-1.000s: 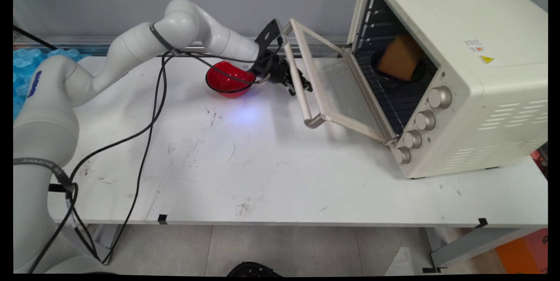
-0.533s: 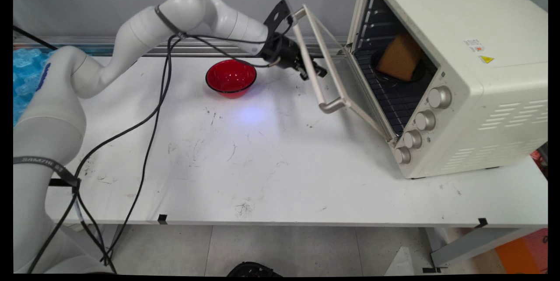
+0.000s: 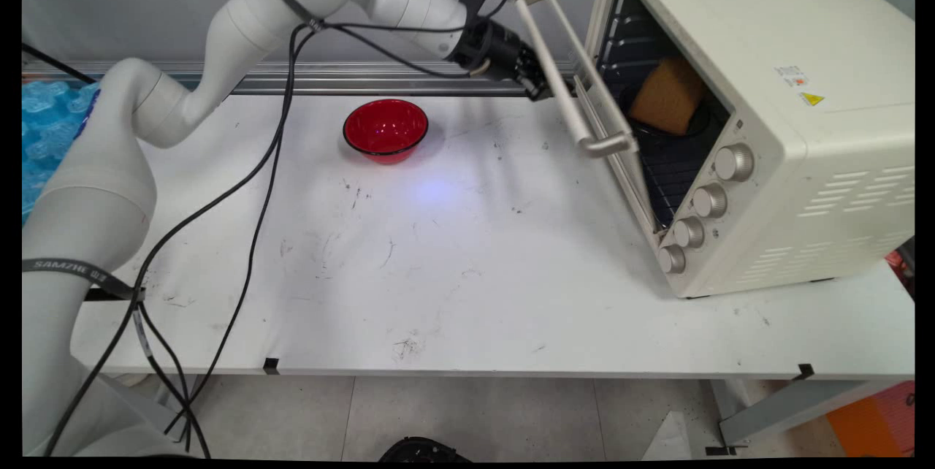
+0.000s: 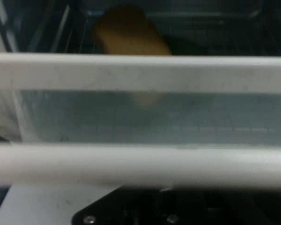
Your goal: Close the oven
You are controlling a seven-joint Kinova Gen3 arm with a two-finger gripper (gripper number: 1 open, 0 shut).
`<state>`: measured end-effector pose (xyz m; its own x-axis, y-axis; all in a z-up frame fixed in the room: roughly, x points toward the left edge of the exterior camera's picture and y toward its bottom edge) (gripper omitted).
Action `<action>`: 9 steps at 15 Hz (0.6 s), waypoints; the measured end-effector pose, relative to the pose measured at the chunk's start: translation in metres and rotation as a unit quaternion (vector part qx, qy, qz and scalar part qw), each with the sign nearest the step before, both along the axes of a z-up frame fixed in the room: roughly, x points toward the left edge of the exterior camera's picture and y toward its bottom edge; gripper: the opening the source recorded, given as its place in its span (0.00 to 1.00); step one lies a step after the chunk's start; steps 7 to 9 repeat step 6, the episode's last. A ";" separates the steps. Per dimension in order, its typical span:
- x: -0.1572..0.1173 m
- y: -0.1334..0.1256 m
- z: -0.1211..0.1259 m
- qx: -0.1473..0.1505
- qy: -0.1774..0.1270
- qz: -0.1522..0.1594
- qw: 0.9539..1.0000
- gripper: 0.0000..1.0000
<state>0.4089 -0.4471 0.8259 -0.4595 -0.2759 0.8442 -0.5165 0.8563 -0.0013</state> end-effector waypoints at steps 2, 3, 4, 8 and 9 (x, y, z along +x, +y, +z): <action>-0.003 -0.002 0.009 -0.003 0.004 -0.002 1.000 0.00; -0.005 -0.003 0.015 -0.005 0.006 -0.003 1.000 0.00; -0.006 -0.004 0.020 -0.007 0.007 -0.005 1.000 0.00; -0.006 -0.004 0.028 -0.009 0.007 -0.007 1.000 0.00; -0.006 -0.004 0.028 -0.009 0.007 -0.007 1.000 0.00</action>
